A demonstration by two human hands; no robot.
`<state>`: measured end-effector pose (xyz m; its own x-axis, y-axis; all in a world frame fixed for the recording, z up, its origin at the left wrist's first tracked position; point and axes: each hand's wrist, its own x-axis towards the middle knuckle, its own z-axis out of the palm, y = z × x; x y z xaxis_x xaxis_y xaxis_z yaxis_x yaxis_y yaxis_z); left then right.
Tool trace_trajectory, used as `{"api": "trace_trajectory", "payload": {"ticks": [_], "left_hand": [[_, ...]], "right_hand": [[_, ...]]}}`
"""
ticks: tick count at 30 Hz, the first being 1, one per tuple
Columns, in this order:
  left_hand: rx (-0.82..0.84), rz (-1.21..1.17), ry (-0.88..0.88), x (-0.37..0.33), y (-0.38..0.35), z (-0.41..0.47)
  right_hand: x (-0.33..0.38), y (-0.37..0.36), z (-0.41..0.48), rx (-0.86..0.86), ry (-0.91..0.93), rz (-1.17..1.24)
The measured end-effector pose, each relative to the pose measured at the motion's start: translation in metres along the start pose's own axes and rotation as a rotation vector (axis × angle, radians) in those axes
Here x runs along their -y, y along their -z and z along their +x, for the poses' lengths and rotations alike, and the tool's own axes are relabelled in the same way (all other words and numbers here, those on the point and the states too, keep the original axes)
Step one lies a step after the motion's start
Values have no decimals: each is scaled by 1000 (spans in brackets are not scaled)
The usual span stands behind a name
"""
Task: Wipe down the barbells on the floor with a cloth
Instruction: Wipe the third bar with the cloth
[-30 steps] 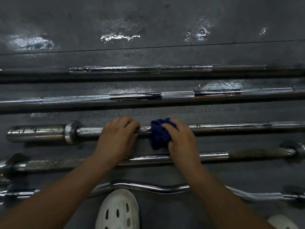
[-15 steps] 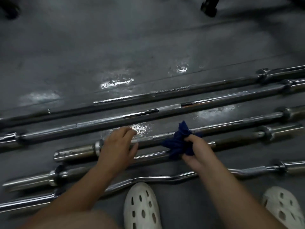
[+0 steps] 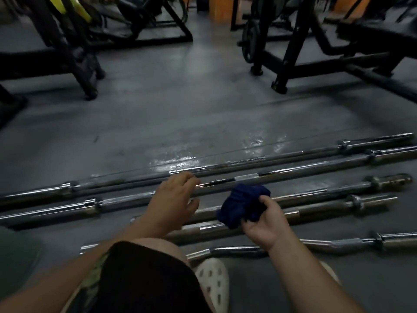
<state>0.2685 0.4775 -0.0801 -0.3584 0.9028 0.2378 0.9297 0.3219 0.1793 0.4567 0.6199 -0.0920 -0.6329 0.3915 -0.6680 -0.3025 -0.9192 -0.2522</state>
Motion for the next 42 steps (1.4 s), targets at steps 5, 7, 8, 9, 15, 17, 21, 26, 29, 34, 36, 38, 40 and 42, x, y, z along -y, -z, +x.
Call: {"api": "trace_trajectory", "payload": {"ticks": [5,7,8,9,15,17,21,26,29,34,36,38,40,42], "left_hand": [[76,-23,-22,34,-17,-9],[136,-29,-42,52,-38,-13],[172,-37,-41,61,-51,-15],[207,-46,-34,69,-64,-16],[327,-91,-18,99,-138,-18],[343,-99,-3,105,-158,-12],[357,-108,101,117,-186,-2],[409,-88,179,114,-216,-14],[420,-69,150,117,-225,-16],[374,-62,216,130,-224,9],[367,-98,236,128,-225,9],[348,-126,236,127,-228,3],[322,-141,243,128,-229,-3],[310,-138,235,128,-227,-7]], "right_hand": [[-8,6,28,-59,-15,-11],[-9,9,50,-116,-7,-25],[-10,10,60,-139,-5,-35],[-12,13,74,-156,2,-50],[-22,13,153,-283,225,-452],[-23,12,175,-336,477,-886],[-40,50,225,-168,642,-2083],[-57,80,251,-134,621,-2364],[-41,85,270,-3,760,-2439],[-35,51,299,-178,723,-2342],[-72,34,302,-193,815,-2275],[-100,22,297,39,864,-2282],[-82,26,300,218,849,-2293],[-47,42,298,72,813,-2290]]}}
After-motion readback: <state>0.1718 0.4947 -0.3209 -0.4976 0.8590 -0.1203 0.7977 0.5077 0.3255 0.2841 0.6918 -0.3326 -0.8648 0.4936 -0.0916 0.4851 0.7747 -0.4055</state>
